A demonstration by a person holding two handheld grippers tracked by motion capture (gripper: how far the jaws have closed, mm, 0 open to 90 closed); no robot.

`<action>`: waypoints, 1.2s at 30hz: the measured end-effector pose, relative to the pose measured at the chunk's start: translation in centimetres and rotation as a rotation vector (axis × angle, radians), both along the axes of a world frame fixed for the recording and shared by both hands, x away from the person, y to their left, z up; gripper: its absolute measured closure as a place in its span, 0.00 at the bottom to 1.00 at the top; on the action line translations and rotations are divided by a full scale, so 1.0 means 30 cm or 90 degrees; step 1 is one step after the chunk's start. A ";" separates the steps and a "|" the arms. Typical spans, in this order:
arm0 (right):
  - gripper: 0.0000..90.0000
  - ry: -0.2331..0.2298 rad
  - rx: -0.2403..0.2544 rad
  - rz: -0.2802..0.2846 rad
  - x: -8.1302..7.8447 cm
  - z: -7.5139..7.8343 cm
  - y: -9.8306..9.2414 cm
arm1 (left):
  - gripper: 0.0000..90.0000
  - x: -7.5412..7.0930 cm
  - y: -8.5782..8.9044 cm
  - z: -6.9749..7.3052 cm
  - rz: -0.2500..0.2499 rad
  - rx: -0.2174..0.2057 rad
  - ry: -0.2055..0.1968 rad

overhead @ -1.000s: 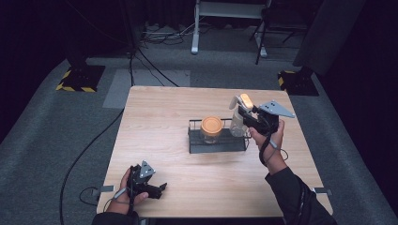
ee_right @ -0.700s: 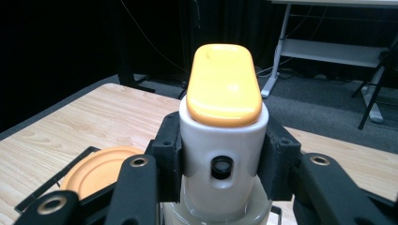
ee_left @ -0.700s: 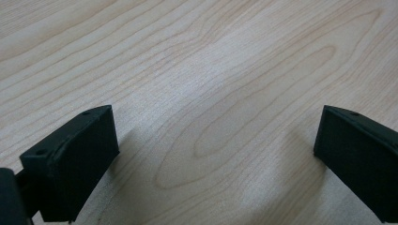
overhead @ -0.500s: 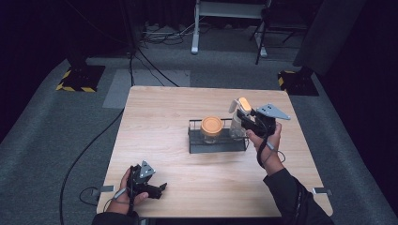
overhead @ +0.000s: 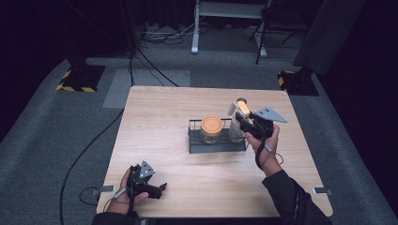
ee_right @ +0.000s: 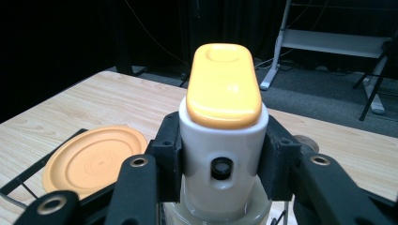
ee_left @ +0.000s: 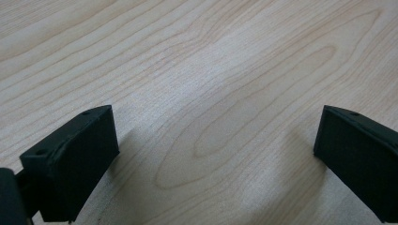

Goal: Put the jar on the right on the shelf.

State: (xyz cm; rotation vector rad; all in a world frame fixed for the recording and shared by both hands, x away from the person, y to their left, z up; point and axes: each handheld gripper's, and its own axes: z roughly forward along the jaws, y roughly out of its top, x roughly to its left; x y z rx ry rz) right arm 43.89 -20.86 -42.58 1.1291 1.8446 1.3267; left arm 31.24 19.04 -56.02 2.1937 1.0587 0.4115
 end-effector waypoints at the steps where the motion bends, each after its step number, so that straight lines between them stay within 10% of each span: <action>1: 0.64 0.002 -0.001 0.000 0.001 -0.003 -0.002 | 0.00 0.000 0.000 0.000 0.000 0.000 0.000; 24: 0.60 0.005 -0.020 0.012 -0.006 -0.034 -0.003 | 0.00 0.000 0.000 0.000 -0.001 0.000 0.000; 36: 0.40 0.023 -0.040 0.030 0.003 -0.055 -0.001 | 0.00 0.000 0.000 0.000 -0.002 0.000 0.000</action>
